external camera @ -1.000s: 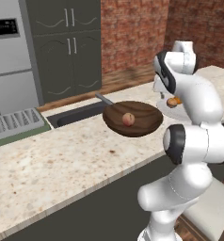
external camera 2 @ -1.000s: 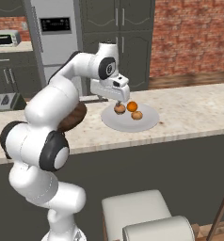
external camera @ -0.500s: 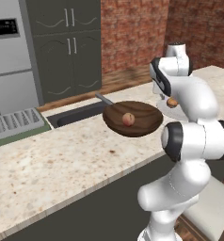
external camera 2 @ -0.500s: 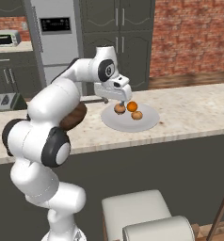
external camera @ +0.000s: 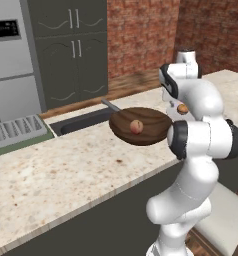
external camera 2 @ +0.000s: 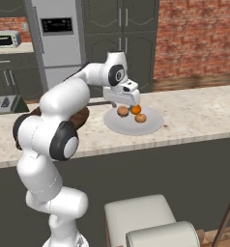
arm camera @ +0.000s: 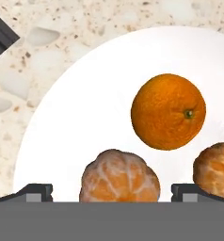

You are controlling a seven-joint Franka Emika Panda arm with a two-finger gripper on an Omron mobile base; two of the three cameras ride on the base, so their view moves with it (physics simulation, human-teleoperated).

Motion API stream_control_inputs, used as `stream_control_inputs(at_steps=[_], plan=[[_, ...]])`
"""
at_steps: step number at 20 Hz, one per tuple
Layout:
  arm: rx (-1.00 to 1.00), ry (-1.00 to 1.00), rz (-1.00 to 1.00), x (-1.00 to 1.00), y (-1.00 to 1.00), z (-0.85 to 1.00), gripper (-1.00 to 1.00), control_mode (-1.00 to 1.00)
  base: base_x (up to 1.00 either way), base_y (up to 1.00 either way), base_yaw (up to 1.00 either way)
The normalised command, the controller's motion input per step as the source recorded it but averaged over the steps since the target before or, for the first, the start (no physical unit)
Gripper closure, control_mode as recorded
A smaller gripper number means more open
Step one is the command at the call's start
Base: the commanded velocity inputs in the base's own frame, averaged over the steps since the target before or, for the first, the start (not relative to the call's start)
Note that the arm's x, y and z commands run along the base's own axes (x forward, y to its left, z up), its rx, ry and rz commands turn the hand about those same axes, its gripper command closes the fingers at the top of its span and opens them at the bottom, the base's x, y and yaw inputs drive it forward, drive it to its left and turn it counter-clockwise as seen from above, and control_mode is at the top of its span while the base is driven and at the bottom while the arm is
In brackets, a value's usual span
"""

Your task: Take the fruits from the plate on the dining counter and place two fruits in each bowl.

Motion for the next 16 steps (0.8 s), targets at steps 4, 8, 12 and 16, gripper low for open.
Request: stream_control_inputs(at_steps=[4, 8, 12, 16], plan=[[0.1, 0.0, 0.01, 0.0, 0.0, -0.19, -1.0, -1.0, 0.0, 0.0, 0.0], [0.09, 0.0, 0.0, -0.14, 0.0, -0.01, -1.0, -1.0, 0.0, 0.0, 0.0], [0.06, -0.01, 0.0, -0.23, 0.0, 0.02, -1.0, -1.0, 0.0, 0.0, 0.0], [0.01, -0.02, 0.0, -0.17, 0.0, 0.01, -1.0, -1.0, 0.0, 0.0, 0.0]])
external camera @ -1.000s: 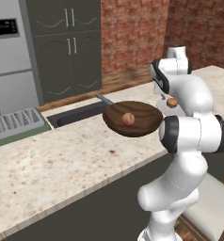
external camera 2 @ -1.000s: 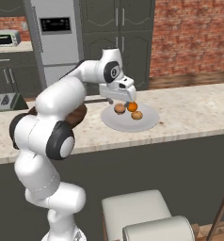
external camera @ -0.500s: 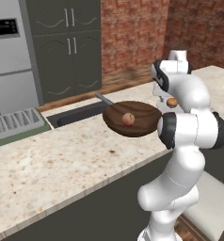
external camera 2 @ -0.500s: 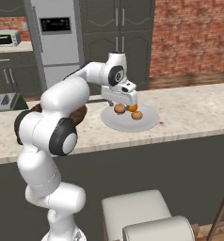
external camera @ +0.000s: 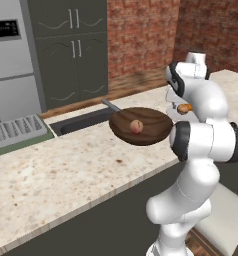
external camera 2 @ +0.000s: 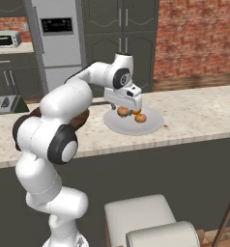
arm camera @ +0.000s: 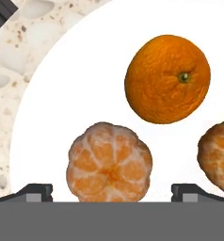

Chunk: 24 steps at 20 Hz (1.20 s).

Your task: Take the fruits from the plate on the dining counter and place two fruits in each bowl.

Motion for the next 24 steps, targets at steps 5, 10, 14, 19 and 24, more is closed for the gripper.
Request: stream_control_inputs(at_steps=[5, 10, 14, 19, 24], plan=[[0.01, -0.05, 0.0, -0.13, 0.0, 0.02, -1.0, -1.0, 0.0, 0.0, 0.0], [0.0, -0.03, 0.0, 0.2, 0.0, -0.03, -1.0, -1.0, 0.0, 0.0, 0.0], [0.0, 0.0, 0.0, 0.01, 0.01, -0.19, -1.0, -1.0, 0.0, 0.0, 0.0], [0.0, 0.0, 0.0, 0.0, 0.0, -0.06, -1.0, -1.0, 0.0, 0.0, 0.0], [0.0, 0.0, 0.0, 0.0, 0.0, 0.0, 1.0, -1.0, 0.0, 0.0, 0.0]])
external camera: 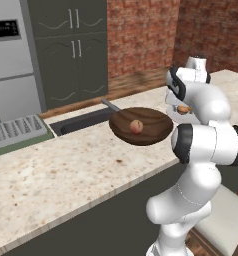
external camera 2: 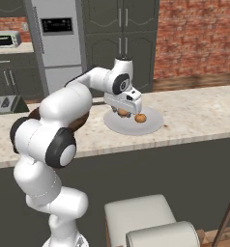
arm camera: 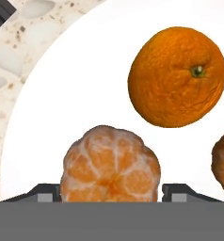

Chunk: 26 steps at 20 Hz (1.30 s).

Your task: Take the fruits from the plate on the dining counter and place two fruits in each bowl.

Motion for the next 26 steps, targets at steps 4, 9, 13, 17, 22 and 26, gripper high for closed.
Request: stream_control_inputs(at_steps=[4, 9, 13, 17, 22, 26], plan=[[0.0, 0.0, 0.0, 0.0, 0.0, 0.0, 1.0, -1.0, 0.0, 0.0, 0.0], [0.0, 0.0, 0.0, -0.01, 0.0, 0.04, 1.0, -1.0, 0.0, 0.0, 0.0], [0.0, -0.11, 0.02, -0.69, 0.02, 0.63, 1.0, -1.0, 0.0, 0.0, 0.0], [0.0, -0.22, 0.05, -0.95, 0.24, 0.99, 1.0, -1.0, 0.0, 0.0, 0.0], [0.0, -0.22, 0.06, -0.87, 0.58, 0.91, 1.0, -1.0, 0.0, 0.0, 0.0], [0.0, -0.07, 0.25, -0.28, 1.0, 0.07, 1.0, -1.0, 0.0, 0.0, 0.0]])
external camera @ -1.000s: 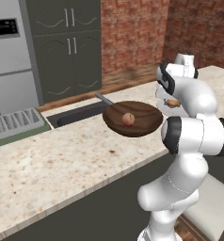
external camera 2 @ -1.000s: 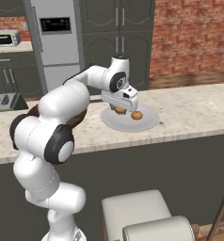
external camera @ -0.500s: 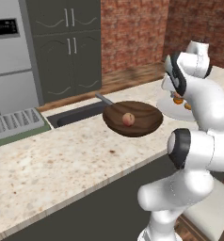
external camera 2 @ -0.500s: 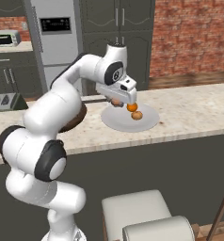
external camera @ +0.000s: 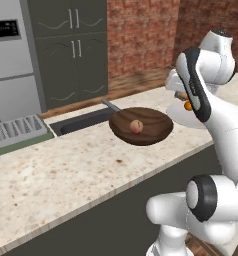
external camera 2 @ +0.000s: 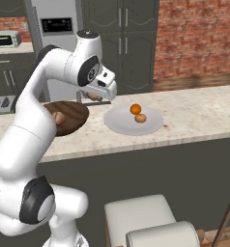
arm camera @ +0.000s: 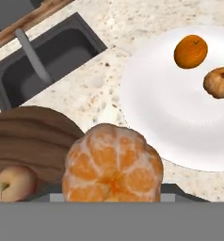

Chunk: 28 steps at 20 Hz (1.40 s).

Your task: Take the fruits from the plate on the dining counter and place two fruits in each bowl.

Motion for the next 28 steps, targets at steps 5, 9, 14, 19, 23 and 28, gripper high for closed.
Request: stream_control_inputs(at_steps=[5, 9, 14, 19, 23, 28], plan=[[0.0, 0.0, 0.37, -0.26, 1.0, 0.0, 1.0, -1.0, 0.0, 0.0, 0.0], [-0.06, 0.0, 0.35, -0.01, 0.99, 0.01, 1.0, -1.0, 0.0, 0.0, 0.0], [-0.14, 0.16, 0.15, 0.28, 0.21, 0.0, 1.0, -1.0, 0.0, 0.0, 0.0], [-0.1, 0.25, 0.01, 0.36, -0.13, -0.04, 1.0, -1.0, 0.0, 0.0, 0.0], [0.0, 0.04, 0.01, 0.0, -0.08, -0.32, 1.0, -1.0, 0.0, 0.0, 0.0], [0.0, -0.04, 0.02, -0.13, 0.06, -0.37, 1.0, -1.0, 0.0, 0.0, 0.0]])
